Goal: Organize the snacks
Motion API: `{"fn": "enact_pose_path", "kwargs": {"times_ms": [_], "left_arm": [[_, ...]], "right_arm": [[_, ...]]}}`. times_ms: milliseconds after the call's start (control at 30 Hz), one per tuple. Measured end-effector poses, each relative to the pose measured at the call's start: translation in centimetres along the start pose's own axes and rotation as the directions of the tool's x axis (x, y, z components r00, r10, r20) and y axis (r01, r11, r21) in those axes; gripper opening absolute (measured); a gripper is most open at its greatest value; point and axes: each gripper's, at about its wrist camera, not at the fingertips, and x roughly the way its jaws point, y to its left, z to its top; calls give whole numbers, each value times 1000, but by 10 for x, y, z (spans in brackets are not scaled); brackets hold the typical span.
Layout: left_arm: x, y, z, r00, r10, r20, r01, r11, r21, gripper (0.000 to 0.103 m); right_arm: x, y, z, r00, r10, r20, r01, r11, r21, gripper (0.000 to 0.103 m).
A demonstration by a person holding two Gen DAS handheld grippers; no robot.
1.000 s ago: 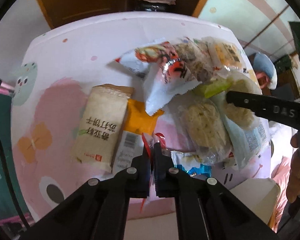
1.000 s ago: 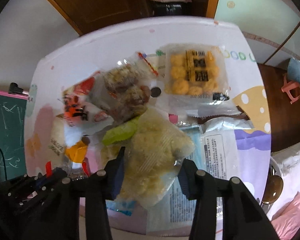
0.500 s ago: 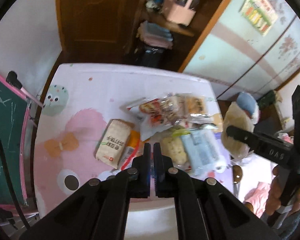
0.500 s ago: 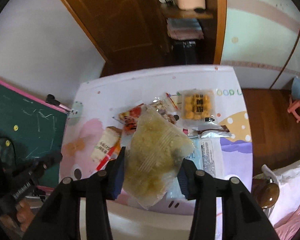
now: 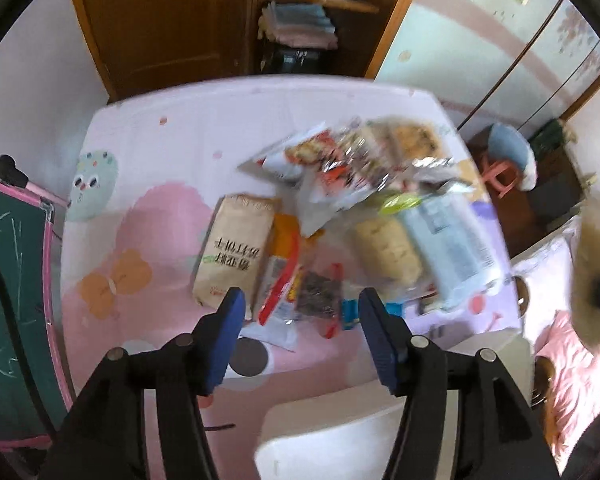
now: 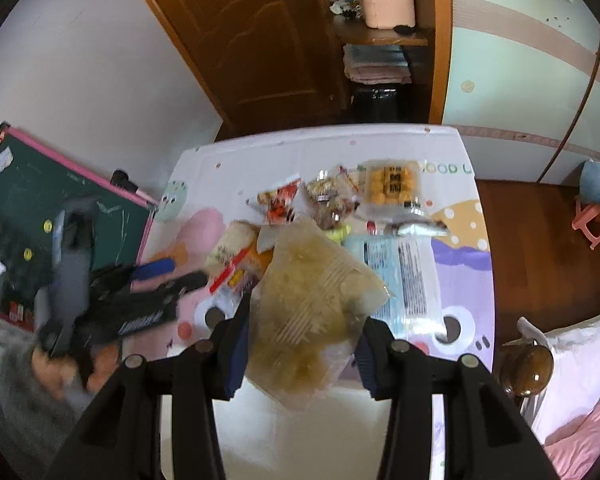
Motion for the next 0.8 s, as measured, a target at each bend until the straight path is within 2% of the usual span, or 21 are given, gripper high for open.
{"fn": "enact_pose_path", "kwargs": {"times_ms": [133,233,267,333,367,400,500,800], "left_arm": [[32,8,0,999,22,-37,-21,1000,15,60],[57,12,0,997,13,-70,-11,1000,27,60],[62,12,0,997,7,-73,-5,1000,31,56],[75,12,-1,996,4,-92,0,999,43,41],[79,11,-2,995,3,-101,1,999,45,25],[84,11,-3,994,12,-109,-7,999,43,15],[84,9,-7,995,11,-99,-7,999,37,6],[42,-19,-11,1000,18,-23,-16,996,91,0]], "right_arm": [[3,5,-33,999,15,-40,-16,999,-45,45],[12,10,-61,997,5,-81,-11,997,-73,45],[16,11,-69,995,2,-95,-10,997,-80,45],[28,12,-87,991,-8,-136,-5,996,-90,45],[35,12,-95,987,-14,-162,0,996,-88,45],[40,12,-99,983,-18,-182,2,996,-85,45],[48,13,-110,977,-23,-212,5,996,-86,45],[55,16,-113,977,-34,-211,17,997,-80,45]]}}
